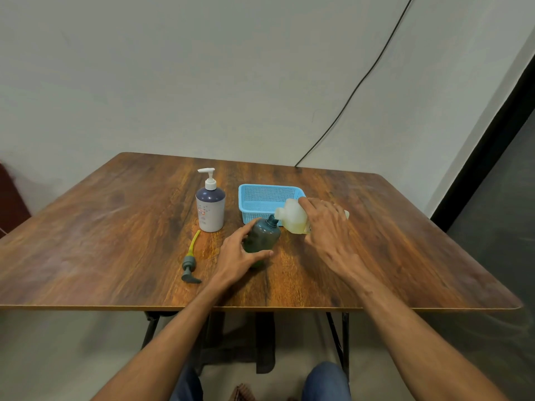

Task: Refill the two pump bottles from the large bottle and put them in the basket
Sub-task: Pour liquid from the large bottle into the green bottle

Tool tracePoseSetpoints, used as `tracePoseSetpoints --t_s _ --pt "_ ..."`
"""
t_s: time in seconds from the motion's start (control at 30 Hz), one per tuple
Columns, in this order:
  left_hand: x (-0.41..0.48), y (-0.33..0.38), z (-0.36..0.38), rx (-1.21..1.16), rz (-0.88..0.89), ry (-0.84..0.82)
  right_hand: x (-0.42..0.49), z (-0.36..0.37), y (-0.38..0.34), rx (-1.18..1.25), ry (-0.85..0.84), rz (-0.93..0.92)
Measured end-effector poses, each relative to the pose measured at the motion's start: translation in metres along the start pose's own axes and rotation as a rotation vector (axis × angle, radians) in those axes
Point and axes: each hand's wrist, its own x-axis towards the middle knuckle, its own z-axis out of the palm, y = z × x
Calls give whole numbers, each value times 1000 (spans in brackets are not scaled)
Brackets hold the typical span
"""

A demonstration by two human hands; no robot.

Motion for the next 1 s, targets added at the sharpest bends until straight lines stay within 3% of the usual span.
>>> tracePoseSetpoints --t_s 1.0 --pt "-1 1 -2 -11 12 -11 2 -2 1 -34 -13 -23"
